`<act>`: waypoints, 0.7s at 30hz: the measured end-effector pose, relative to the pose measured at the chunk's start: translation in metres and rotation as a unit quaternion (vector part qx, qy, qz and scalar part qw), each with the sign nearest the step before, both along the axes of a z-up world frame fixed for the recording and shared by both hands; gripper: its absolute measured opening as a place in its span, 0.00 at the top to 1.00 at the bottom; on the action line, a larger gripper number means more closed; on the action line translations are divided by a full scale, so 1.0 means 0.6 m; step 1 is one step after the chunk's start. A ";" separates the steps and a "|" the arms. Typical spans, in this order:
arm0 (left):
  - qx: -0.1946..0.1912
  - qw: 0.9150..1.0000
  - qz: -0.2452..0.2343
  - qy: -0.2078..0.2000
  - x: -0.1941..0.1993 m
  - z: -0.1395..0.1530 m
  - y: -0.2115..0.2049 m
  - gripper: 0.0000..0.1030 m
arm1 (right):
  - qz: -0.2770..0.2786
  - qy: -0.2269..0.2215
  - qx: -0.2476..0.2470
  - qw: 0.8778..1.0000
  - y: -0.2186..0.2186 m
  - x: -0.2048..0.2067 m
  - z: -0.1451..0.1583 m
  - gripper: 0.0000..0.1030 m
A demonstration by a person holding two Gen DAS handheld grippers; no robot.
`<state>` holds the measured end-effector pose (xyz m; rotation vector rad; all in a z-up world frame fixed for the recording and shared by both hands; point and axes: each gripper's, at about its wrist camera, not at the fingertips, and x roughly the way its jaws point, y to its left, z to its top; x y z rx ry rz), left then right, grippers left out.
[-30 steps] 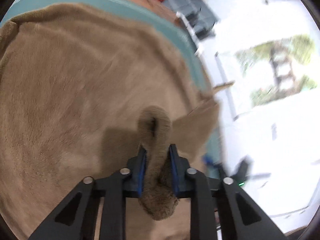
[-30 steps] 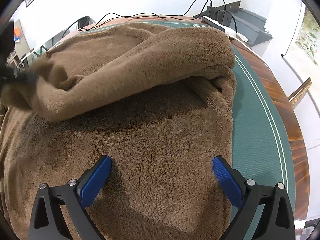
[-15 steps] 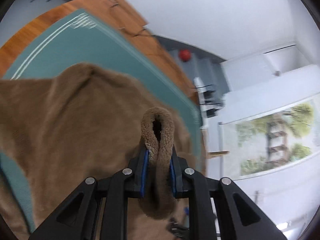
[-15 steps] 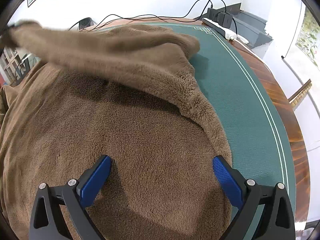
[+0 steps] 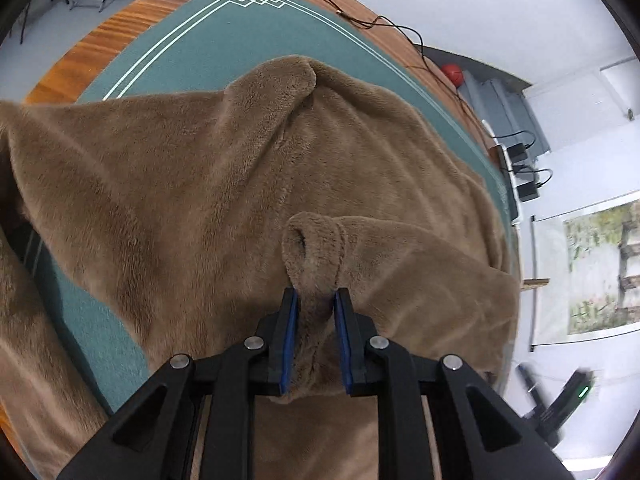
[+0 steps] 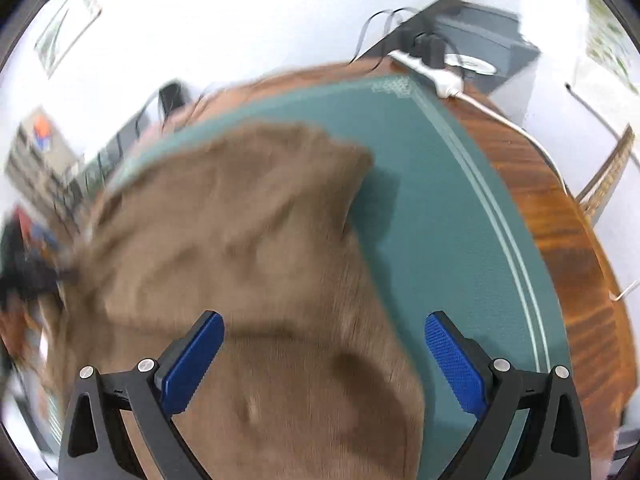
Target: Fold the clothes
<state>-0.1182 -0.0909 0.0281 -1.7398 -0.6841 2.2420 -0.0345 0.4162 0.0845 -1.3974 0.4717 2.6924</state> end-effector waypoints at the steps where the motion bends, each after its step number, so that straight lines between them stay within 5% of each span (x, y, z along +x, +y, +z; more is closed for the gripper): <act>1: -0.009 1.000 -0.003 -0.002 -0.005 -0.005 0.010 0.80 | -0.018 0.003 -0.016 1.000 0.023 -0.028 0.000 0.01; 8: -0.022 1.000 -0.006 -0.015 -0.028 -0.031 0.029 0.67 | -0.071 -0.031 -0.138 0.987 0.083 -0.170 -0.058 0.01; 10: -0.019 1.000 -0.004 -0.019 -0.035 -0.037 0.029 0.65 | -0.065 -0.042 -0.148 0.986 0.080 -0.195 -0.075 0.11; 12: -0.015 1.000 -0.003 -0.021 -0.036 -0.042 0.028 0.64 | -0.053 -0.054 -0.158 0.985 0.075 -0.221 -0.091 0.45; 15: -0.014 1.000 -0.004 -0.021 -0.037 -0.043 0.032 0.62 | -0.031 -0.052 -0.119 0.991 0.054 -0.242 -0.080 0.79; 21: -0.023 0.999 -0.025 -0.002 -0.051 -0.037 0.060 0.55 | -0.059 0.011 0.000 0.998 0.050 -0.257 0.003 0.86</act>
